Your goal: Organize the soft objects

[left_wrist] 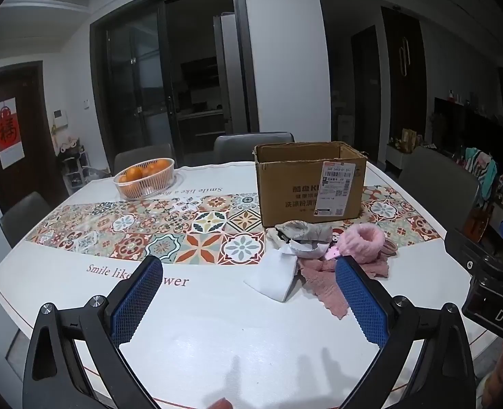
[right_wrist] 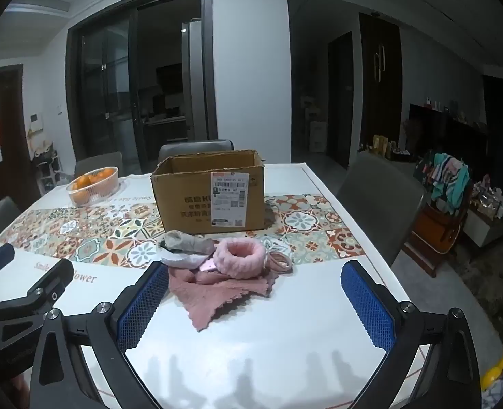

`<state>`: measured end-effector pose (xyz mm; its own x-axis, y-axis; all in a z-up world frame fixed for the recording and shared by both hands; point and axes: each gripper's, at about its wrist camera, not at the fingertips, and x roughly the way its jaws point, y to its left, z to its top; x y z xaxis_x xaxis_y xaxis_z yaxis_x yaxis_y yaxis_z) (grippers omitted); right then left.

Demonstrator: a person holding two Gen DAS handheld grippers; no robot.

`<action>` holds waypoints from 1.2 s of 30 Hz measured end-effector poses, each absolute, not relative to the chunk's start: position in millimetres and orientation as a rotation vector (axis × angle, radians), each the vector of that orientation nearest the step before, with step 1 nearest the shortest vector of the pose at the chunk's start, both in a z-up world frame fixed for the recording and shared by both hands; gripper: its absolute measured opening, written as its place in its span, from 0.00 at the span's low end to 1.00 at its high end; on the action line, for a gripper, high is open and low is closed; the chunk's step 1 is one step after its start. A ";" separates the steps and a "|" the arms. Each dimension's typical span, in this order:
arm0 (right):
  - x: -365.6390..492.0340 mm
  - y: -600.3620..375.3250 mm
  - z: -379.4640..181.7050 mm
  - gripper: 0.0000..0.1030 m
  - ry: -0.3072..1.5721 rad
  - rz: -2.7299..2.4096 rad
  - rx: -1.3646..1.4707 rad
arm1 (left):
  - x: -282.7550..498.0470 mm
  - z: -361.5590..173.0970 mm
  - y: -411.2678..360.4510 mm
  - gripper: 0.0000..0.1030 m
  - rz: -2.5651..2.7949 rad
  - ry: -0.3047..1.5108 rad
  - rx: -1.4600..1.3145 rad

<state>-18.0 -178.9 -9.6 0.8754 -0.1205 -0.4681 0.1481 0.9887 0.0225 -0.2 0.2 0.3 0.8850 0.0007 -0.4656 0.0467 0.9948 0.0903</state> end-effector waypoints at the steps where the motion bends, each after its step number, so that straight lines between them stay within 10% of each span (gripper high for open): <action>1: -17.2 -180.0 -9.8 1.00 0.500 -0.136 0.081 | 0.1 0.1 0.3 1.00 -0.031 0.489 0.100; 36: -17.0 -180.6 -7.9 1.00 0.491 -0.135 0.067 | -2.4 4.0 3.3 1.00 -0.026 0.467 0.094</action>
